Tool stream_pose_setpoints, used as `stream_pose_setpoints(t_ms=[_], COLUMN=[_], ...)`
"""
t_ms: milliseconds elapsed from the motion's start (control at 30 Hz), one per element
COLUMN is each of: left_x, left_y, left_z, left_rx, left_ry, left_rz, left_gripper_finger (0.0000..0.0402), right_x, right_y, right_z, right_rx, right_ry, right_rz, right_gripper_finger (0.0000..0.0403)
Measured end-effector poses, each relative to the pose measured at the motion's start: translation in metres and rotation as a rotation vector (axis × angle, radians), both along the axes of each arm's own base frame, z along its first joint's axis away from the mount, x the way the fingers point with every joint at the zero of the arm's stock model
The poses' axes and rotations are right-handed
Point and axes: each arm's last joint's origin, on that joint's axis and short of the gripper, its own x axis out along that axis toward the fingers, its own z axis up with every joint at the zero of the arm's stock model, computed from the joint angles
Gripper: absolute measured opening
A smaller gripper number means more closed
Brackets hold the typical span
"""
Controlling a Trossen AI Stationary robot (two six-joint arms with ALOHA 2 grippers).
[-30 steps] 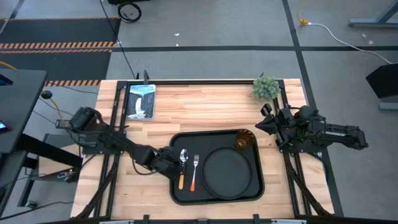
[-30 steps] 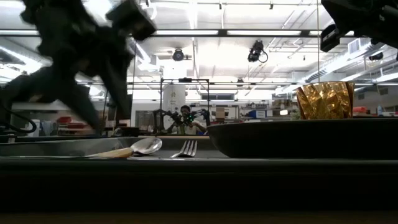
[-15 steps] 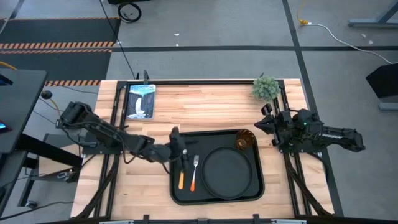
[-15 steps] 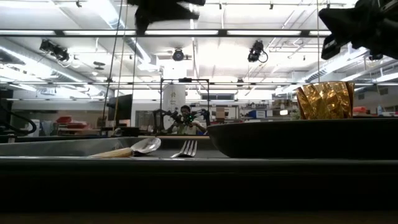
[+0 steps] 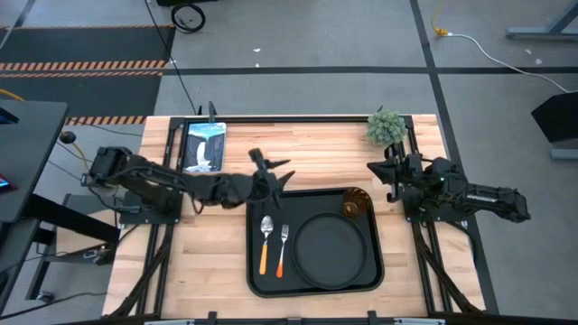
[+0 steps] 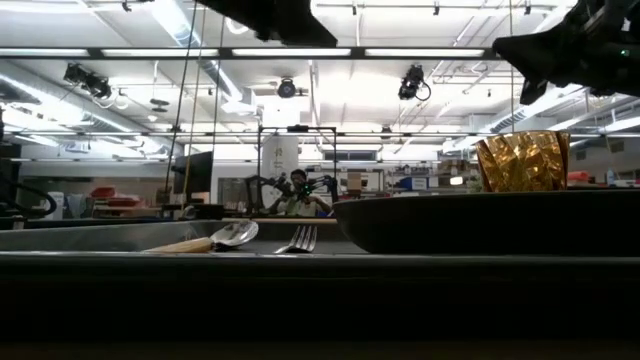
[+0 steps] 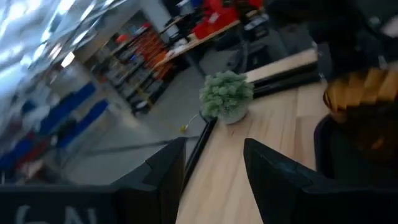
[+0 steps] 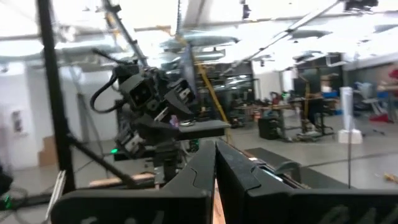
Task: Pick and place plate/cup/fork/spoon on tray
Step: Return to Home Position
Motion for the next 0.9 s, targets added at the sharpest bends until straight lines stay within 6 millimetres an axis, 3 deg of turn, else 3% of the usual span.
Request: stream_pose_setpoints(t_ms=[100,267,433,633,900], left_x=[0.003,0.006,0.005,0.001,0.002], left_y=[0.019,0.036,0.032,0.026,0.014], left_z=[0.002,0.017,0.033,0.047,0.041], left_rx=[0.065,0.085,0.090,-0.069,-0.335], left_ry=[0.046,-0.099,-0.279,-0.482,-0.479], left_rz=[-0.111,-0.316,-0.536,-0.581,-0.622], left_gripper_finger=[0.0172,0.0172,0.0172,0.0172,0.0172], right_x=[0.000,0.000,0.000,0.000,0.000], right_y=[-0.001,-0.001,-0.001,-0.001,-0.001], right_z=[0.000,0.001,0.001,0.001,0.001], right_rx=[0.049,0.050,0.053,0.053,0.053], right_ry=[-0.014,-0.016,-0.018,-0.019,-0.019], right_rz=[-0.020,-0.031,-0.029,-0.029,-0.029], right_gripper_finger=[0.0018,0.0018,0.0018,0.0018,0.0018])
